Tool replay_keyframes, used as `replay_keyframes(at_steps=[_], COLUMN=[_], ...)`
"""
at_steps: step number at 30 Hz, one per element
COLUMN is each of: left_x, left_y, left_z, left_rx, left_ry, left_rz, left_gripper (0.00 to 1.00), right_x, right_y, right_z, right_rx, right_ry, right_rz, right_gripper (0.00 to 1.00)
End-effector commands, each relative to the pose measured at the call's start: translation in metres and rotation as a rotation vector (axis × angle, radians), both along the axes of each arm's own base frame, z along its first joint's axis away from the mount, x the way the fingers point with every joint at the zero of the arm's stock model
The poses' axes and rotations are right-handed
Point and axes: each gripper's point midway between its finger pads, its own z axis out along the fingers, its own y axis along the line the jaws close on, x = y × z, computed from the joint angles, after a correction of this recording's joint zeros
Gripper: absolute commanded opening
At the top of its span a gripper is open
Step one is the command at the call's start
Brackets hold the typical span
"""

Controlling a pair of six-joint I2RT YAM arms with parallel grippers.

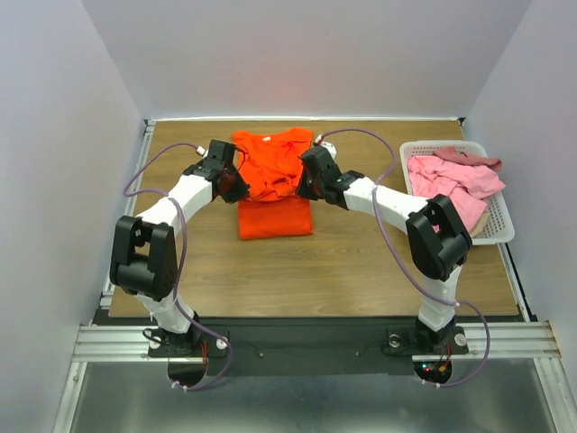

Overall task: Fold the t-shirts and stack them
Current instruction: Fold the tshirt

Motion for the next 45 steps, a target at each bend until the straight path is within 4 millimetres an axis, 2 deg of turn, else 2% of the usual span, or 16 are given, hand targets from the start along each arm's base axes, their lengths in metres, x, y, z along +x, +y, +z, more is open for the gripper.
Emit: replay_keyframes(at_steps=[1, 8, 10, 11, 12, 14, 19, 20, 23, 24, 26, 31, 34, 40, 42, 45], left_x=[0.029, 0.053, 0.061, 0.063, 0.067, 0.071, 0.055, 0.050, 0.022, 0.004, -0.013, -0.053, -0.060, -0.056, -0.056, -0.056], left_y=[0.003, 0.001, 0.003, 0.005, 0.005, 0.010, 0.012, 0.013, 0.019, 0.023, 0.024, 0.027, 0.025, 0.025, 0.025, 0.027], left_z=[0.019, 0.007, 0.012, 0.009, 0.014, 0.016, 0.021, 0.030, 0.021, 0.000, -0.011, -0.051, -0.065, -0.077, -0.084, -0.092], left_rx=[-0.003, 0.021, 0.031, 0.035, 0.037, 0.050, 0.049, 0.043, 0.030, 0.031, 0.015, -0.010, -0.027, -0.014, -0.011, 0.004], left_ry=[-0.067, -0.044, -0.062, -0.054, -0.066, -0.071, -0.084, -0.110, -0.096, -0.050, -0.034, 0.029, 0.053, 0.075, 0.090, 0.108], left_rz=[-0.017, -0.038, -0.027, -0.022, -0.019, -0.010, -0.035, -0.030, -0.020, -0.013, -0.015, -0.022, -0.027, -0.021, -0.023, -0.022], left_gripper=[0.00, 0.01, 0.27, 0.32, 0.33, 0.48, 0.96, 0.98, 0.99, 0.99, 0.99, 0.99, 0.99, 0.97, 0.91, 0.68], right_x=[0.027, 0.046, 0.051, 0.054, 0.057, 0.062, 0.039, 0.026, 0.002, -0.012, -0.026, -0.033, -0.014, 0.023, 0.035, 0.059], right_y=[0.006, 0.007, 0.006, 0.004, 0.004, 0.004, 0.007, 0.004, 0.000, -0.005, -0.007, -0.014, -0.007, -0.008, -0.008, -0.001], right_z=[0.017, 0.002, 0.001, 0.001, 0.003, 0.011, 0.020, 0.007, 0.008, -0.001, -0.007, -0.023, -0.020, -0.043, -0.048, -0.041], right_rx=[0.028, 0.024, 0.028, 0.024, 0.019, 0.006, 0.025, 0.017, 0.039, 0.035, 0.037, -0.045, -0.109, -0.217, -0.254, -0.263], right_ry=[-0.052, -0.035, -0.034, -0.039, -0.047, -0.070, -0.053, -0.017, 0.011, 0.042, 0.067, 0.061, 0.001, -0.028, -0.044, -0.088], right_rz=[0.007, 0.010, 0.002, -0.008, -0.006, 0.020, 0.122, 0.148, 0.205, 0.212, 0.227, 0.253, 0.266, 0.197, 0.183, 0.141], right_gripper=[0.00, 0.02, 0.06, 0.10, 0.16, 0.51, 1.00, 1.00, 1.00, 1.00, 1.00, 1.00, 1.00, 1.00, 1.00, 1.00])
